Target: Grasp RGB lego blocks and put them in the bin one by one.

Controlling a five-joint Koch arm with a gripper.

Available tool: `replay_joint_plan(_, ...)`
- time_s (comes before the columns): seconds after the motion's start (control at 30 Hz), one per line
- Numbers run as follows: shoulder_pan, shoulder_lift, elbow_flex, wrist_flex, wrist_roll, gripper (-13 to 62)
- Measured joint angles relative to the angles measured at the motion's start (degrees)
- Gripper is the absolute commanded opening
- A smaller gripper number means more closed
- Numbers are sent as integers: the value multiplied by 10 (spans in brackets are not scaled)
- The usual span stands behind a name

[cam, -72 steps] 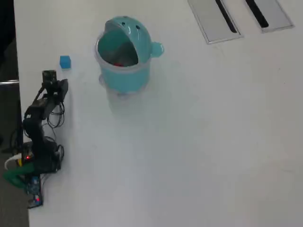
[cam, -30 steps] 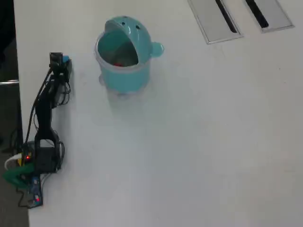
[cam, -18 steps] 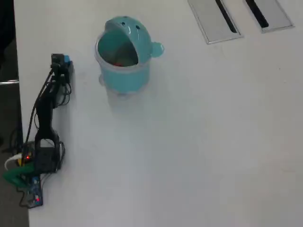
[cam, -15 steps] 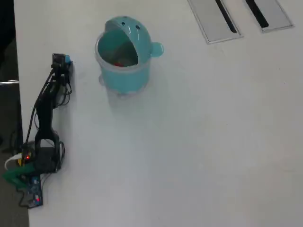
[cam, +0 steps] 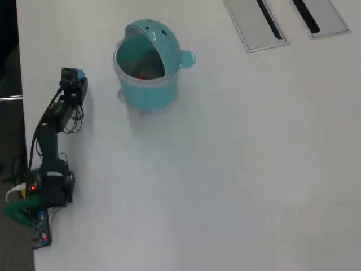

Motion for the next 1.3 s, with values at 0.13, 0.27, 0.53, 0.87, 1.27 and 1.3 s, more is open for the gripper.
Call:
replay_joint_plan(0.13,18,75,60,1,0,100)
replay_joint_plan(0.27,35,146,105,0,0,100)
replay_joint_plan(0.53,82,306,119,80,0,100)
replay_joint_plan(0.87,174,386,31,137,11,100)
replay_joint_plan(1.27,221,297,-132,137,11,100)
replay_joint_plan(1.3,221,286,-132,137,11,100)
